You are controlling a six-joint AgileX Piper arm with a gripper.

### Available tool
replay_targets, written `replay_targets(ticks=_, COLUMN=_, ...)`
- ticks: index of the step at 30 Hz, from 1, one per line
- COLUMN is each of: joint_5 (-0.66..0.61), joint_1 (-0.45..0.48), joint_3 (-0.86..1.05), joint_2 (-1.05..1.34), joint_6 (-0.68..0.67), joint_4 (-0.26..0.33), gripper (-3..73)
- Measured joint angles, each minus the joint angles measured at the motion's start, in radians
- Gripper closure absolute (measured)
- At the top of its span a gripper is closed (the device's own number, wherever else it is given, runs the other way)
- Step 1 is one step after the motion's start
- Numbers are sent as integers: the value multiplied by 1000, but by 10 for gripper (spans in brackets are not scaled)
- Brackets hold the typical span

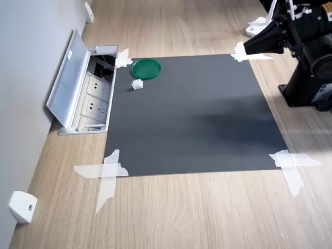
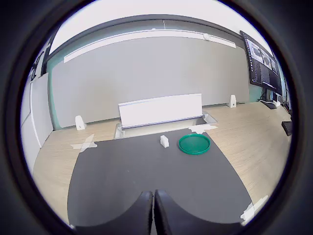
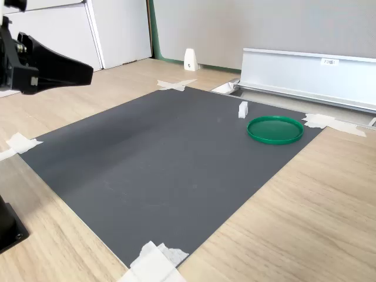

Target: Grasp a white terminal and put it on the green lid.

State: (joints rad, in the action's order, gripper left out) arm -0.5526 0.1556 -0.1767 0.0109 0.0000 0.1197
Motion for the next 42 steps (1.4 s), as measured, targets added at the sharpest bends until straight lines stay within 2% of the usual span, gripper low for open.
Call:
replay_targets(ticks=27, joint_5=3, joint_1=0, joint_3=0, joint_2=-7, joint_6=0, joint_4=-1, gripper=703)
replay_targets(ticks=34, joint_5=44, joint_1=0, joint_3=-26, joint_2=-186, joint_6=0, joint_4=-1, gripper=703)
replay_targets(ticks=42, joint_5=66, joint_1=0, joint_3=-182, joint_2=-416, joint_6=0, joint_4=-1, gripper=703)
